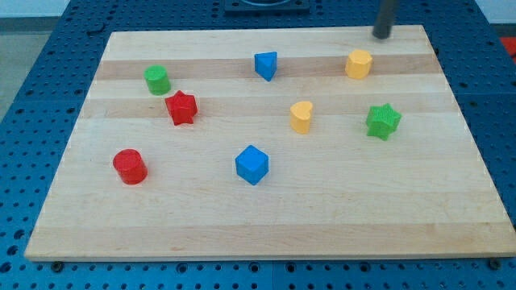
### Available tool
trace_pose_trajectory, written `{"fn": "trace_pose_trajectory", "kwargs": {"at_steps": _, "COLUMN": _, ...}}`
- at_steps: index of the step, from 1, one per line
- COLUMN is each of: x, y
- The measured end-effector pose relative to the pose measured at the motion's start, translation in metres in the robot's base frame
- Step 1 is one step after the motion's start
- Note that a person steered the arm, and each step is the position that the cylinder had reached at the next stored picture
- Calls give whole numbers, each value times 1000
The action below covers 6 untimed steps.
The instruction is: Point your arm to the center right of the board
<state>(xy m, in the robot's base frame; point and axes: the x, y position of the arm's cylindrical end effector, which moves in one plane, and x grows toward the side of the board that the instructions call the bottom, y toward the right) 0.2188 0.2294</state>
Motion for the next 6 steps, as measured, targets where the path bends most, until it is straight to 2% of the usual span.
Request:
{"fn": "trace_pose_trajectory", "kwargs": {"at_steps": 2, "x": 3, "y": 6}}
{"fn": "trace_pose_trajectory", "kwargs": {"at_steps": 3, "x": 55, "y": -9}}
{"fn": "trace_pose_trajectory", "kwargs": {"at_steps": 5, "x": 70, "y": -8}}
{"fn": "trace_pose_trajectory", "kwargs": {"at_steps": 6, "x": 116, "y": 38}}
